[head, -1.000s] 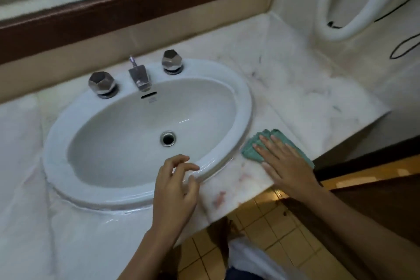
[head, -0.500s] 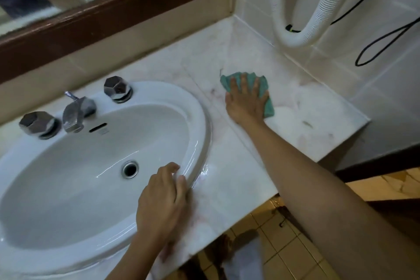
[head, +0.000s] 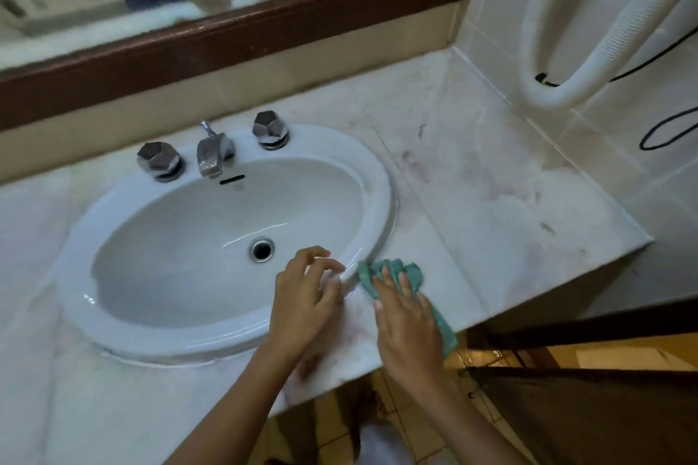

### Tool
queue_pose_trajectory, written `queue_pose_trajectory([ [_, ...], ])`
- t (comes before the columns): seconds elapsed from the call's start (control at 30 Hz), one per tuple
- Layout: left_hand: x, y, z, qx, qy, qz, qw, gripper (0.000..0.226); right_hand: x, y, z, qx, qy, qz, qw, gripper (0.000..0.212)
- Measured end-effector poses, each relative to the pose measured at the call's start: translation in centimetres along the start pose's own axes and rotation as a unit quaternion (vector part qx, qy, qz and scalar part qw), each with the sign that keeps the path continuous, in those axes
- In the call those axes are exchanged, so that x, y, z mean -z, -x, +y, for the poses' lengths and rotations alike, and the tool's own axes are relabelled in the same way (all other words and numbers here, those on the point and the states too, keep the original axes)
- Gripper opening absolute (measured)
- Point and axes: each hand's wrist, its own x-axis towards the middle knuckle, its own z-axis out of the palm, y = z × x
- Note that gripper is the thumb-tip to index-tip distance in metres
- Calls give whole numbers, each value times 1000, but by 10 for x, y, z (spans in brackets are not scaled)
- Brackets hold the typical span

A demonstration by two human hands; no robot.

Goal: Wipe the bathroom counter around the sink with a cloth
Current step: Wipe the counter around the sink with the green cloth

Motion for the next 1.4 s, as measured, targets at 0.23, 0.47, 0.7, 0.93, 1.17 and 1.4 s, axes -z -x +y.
queue_pose_trajectory([
  [0.23, 52, 124, -48, 86, 86, 113, 986, 16, 23, 30, -68, -61, -401, -99, 909, 28],
  [0.47, 144, 220, -68, 272, 460, 70, 842, 39, -37, 93, -201, 134, -389, -209, 887, 37],
  [0.7, 195, 289, -107, 308, 680, 322, 583, 64, -118, 151, -308, 212, -310, -433, 819, 39],
  [0.93, 247, 354, -158, 368, 625, 436, 533, 25, -166, 183, -381, 167, -285, -340, 880, 33],
  [1.17, 291, 364, -201, 347, 615, 412, 576, 25, -197, 184, -445, -36, -351, -547, 759, 34],
  [1.4, 333, 349, -284, 442, 350, 374, 736, 42, -242, 152, -518, -26, -364, -474, 801, 26],
])
